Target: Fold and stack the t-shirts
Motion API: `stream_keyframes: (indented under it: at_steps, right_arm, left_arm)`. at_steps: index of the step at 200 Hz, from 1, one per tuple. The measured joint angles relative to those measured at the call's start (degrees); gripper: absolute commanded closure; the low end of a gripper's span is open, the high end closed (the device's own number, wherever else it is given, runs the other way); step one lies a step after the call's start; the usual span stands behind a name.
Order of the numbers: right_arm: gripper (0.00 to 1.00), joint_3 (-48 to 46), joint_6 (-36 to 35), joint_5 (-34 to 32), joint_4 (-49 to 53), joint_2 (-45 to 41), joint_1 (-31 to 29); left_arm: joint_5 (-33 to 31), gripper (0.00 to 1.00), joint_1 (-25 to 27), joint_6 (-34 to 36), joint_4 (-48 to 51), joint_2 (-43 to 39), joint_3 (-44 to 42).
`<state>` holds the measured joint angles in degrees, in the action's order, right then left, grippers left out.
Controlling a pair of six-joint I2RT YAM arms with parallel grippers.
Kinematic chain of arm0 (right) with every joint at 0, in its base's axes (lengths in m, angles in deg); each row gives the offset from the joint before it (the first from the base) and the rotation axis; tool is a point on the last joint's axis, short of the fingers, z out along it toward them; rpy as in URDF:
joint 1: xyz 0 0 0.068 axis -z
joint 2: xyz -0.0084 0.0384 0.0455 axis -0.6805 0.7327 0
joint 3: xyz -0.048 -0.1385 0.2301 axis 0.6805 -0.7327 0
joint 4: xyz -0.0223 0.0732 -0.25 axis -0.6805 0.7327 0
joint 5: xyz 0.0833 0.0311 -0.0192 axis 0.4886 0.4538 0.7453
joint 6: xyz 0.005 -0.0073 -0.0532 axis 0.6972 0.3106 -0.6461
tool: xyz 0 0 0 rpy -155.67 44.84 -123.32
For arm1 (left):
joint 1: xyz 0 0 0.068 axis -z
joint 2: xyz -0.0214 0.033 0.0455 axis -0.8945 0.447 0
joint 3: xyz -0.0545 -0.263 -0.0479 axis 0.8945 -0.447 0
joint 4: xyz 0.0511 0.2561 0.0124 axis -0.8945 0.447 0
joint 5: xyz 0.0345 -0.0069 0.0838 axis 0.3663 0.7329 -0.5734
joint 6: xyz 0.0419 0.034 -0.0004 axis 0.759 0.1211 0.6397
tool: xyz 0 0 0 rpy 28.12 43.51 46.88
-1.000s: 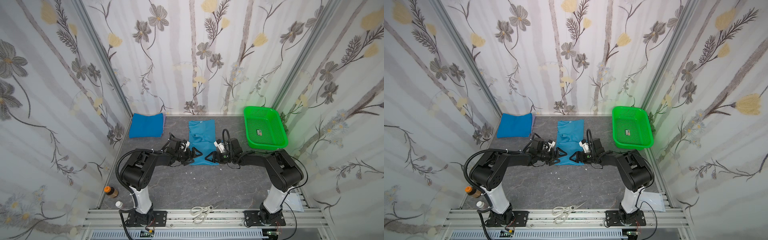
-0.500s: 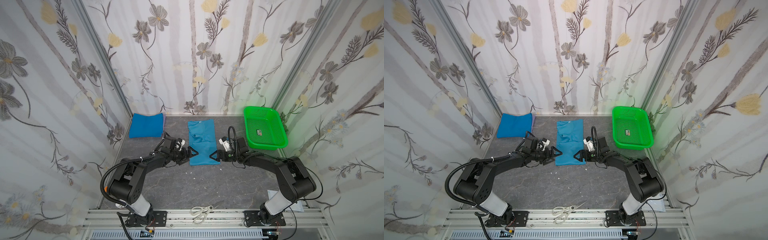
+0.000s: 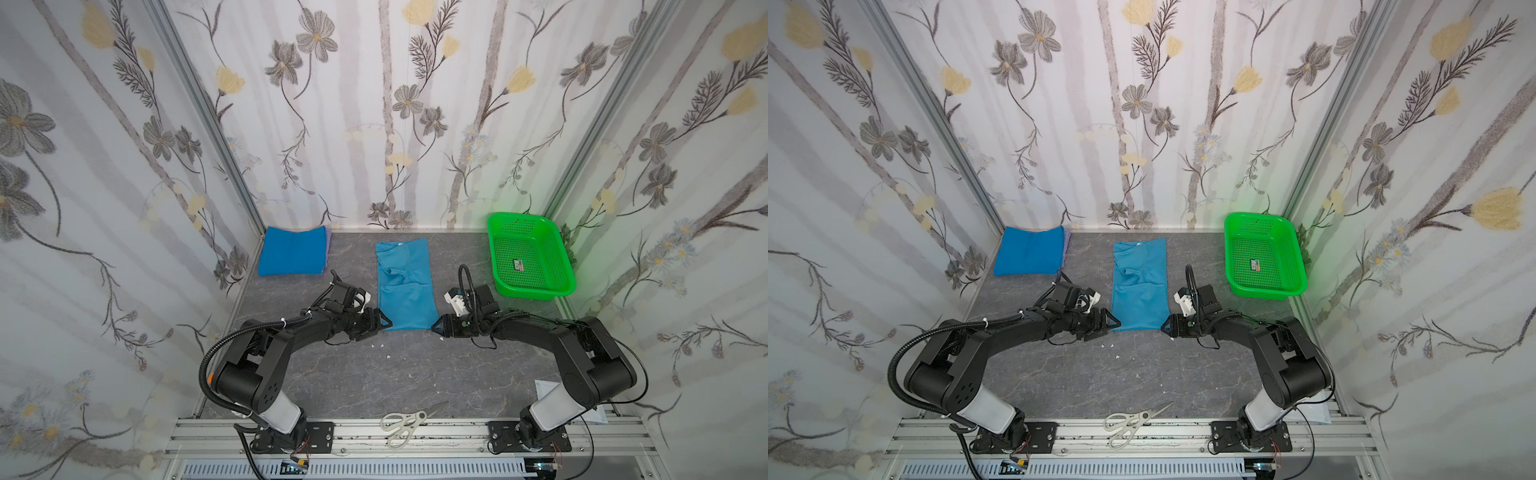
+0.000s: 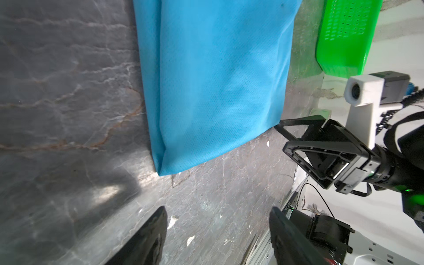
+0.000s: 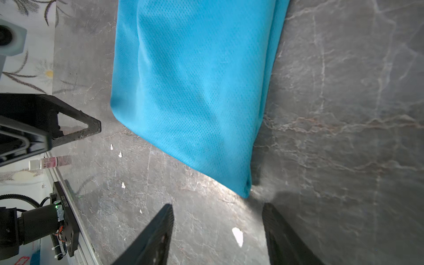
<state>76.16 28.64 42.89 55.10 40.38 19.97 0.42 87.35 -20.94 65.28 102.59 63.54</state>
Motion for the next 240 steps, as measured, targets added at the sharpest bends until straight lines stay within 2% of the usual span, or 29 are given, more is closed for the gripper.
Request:
stream_keyframes:
  at_steps: [21, 82, 117, 137, 172, 209, 240]
  right_arm:
    - [0.49, 0.0, 0.0, 0.0, -0.3, 0.3, 0.0]
    - [0.58, 1.0, 0.0, 0.9, -2.1, 3.0, 0.7]
    - [0.81, 1.9, 0.2, 1.3, -1.4, 4.1, 0.7]
    - [1.00, 3.1, 0.2, 1.8, -2.1, 4.5, 0.7]
    - [1.00, 3.2, 0.2, 3.0, -1.8, 2.9, 0.6]
    - [1.00, 3.3, 1.2, 4.3, -1.8, 2.0, -0.4]
    - [1.00, 3.6, 1.7, 4.7, -1.8, 2.0, -1.4]
  left_arm:
    - [-0.6, 0.45, 0.7, -0.2, -0.4, 1.3, 0.2]
    - [-3.9, 0.46, 1.0, -0.4, -1.0, 3.0, -0.2]
    - [-4.2, 0.44, 1.0, -1.2, -3.1, 4.0, -0.3]
    - [-4.5, 0.43, 1.0, -1.5, -4.4, 4.2, -0.4]
    - [-5.1, 0.43, 1.2, -3.8, -6.7, 3.9, -1.4]
    - [-9.6, 0.44, 2.9, -7.5, -6.9, 1.8, -2.9]
    - [-11.9, 0.46, 3.5, -12.0, -11.1, 1.3, -5.2]
